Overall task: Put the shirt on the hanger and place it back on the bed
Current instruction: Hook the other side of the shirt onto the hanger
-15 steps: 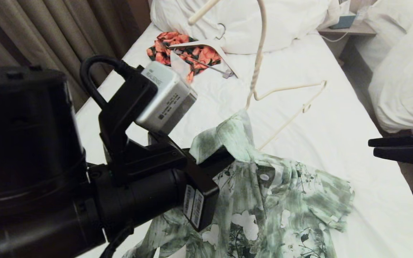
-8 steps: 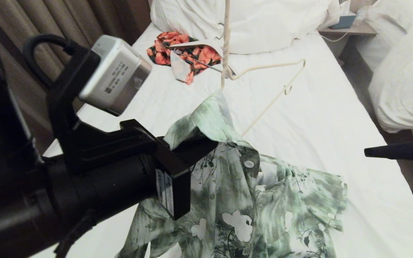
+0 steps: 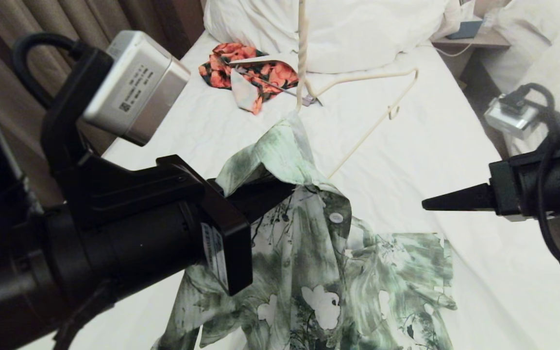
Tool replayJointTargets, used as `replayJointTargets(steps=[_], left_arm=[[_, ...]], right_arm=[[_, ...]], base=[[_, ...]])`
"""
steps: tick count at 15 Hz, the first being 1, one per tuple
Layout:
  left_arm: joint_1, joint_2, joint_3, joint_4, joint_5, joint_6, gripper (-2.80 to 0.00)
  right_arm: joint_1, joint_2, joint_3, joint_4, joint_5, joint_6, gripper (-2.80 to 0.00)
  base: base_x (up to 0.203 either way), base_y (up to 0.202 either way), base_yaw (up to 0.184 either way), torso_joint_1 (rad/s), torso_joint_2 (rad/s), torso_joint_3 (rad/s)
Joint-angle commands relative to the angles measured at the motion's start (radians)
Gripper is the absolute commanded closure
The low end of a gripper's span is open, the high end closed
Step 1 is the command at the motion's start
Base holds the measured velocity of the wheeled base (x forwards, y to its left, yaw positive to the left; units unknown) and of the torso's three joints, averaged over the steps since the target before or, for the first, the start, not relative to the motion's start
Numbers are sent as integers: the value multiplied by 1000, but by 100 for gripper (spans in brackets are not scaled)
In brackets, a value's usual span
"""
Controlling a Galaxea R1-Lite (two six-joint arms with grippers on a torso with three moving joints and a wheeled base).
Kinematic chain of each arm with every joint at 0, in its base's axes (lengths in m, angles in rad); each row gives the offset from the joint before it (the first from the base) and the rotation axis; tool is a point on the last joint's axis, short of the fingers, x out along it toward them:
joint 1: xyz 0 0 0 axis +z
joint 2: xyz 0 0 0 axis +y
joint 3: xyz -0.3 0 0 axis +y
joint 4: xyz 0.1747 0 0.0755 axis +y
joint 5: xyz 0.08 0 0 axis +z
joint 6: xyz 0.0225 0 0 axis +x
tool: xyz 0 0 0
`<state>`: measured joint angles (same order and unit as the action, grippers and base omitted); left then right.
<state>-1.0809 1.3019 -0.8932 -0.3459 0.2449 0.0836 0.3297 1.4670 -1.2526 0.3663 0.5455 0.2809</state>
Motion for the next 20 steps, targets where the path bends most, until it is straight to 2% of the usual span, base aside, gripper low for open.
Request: replayJointTargets(steps=[1, 3, 9, 12, 13, 17, 20], left_arm=[[1, 3, 0, -2, 2, 1, 0], [1, 2, 0, -2, 4, 1, 0], [1, -3, 0, -2, 4, 1, 0], [1, -11, 0, -2, 2, -1, 0], [2, -13, 0, -2, 2, -1, 0], [1, -18, 0, -1, 2, -1, 0], [1, -18, 0, -1, 2, 0, 0]], right_arm=[[39, 78, 3, -6, 2, 10, 0], [65, 125, 23, -39, -13, 27, 0], [65, 205, 175, -329, -56, 48, 0], [64, 222, 174, -343, -57, 49, 0], [64, 223, 174, -345, -59, 49, -280], [63, 228, 169, -351, -61, 49, -280], [61, 239, 198, -439, -60, 51, -280]], base=[[0, 0, 0, 0, 0, 0], [0, 0, 0, 0, 0, 0], [0, 0, 0, 0, 0, 0], [0, 0, 0, 0, 0, 0], [0, 0, 0, 0, 0, 0], [0, 0, 0, 0, 0, 0], [0, 0, 0, 0, 0, 0]])
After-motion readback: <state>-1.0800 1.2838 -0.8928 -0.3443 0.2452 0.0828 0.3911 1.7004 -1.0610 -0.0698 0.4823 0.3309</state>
